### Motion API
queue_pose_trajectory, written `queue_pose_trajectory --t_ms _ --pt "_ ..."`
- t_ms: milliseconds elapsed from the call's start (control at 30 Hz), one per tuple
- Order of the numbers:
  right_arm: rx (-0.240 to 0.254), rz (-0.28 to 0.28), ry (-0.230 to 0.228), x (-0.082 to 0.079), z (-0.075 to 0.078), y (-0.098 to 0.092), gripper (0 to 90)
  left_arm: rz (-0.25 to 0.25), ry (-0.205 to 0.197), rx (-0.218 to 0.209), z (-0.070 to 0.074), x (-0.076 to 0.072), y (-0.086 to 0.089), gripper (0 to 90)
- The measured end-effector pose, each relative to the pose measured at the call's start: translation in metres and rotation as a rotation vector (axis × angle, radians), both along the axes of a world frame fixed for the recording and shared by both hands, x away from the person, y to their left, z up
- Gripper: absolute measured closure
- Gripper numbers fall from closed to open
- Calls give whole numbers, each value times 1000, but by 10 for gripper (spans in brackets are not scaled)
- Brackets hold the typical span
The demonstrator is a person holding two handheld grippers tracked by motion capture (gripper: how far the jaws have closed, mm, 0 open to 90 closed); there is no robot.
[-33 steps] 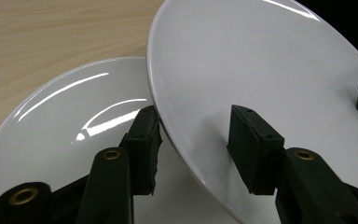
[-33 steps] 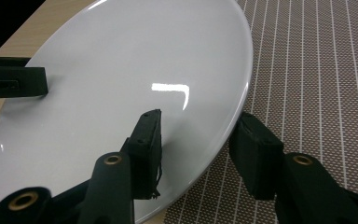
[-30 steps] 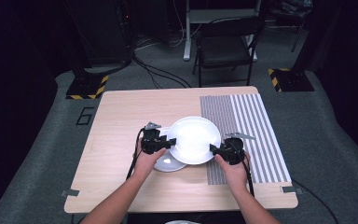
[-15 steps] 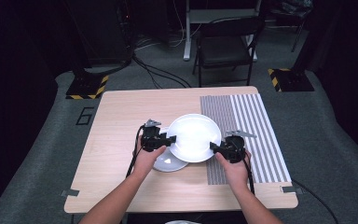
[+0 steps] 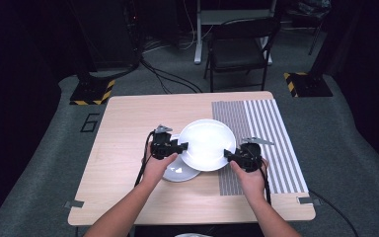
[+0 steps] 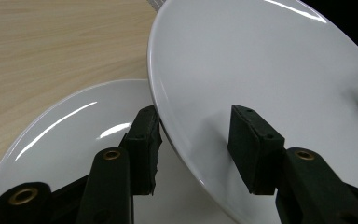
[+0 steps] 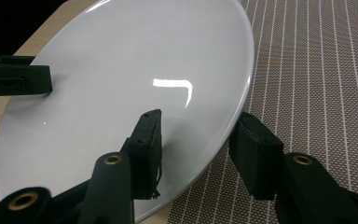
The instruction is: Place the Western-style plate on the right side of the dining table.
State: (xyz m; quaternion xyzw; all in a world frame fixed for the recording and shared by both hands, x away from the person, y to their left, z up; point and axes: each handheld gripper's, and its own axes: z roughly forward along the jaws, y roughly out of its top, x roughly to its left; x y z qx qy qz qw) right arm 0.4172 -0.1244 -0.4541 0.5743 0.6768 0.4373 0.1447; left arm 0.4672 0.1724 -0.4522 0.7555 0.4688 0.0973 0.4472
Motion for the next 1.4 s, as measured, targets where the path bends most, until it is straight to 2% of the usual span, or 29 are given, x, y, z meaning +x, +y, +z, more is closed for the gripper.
queue_pose_trajectory --t_ms 633,1400 --pt "8 -15 -4 -3 3 -6 542 -18 -4 3 4 2 -7 539" --pt "9 -74 -10 -15 4 -26 542 -75 -5 -2 5 8 -32 540"
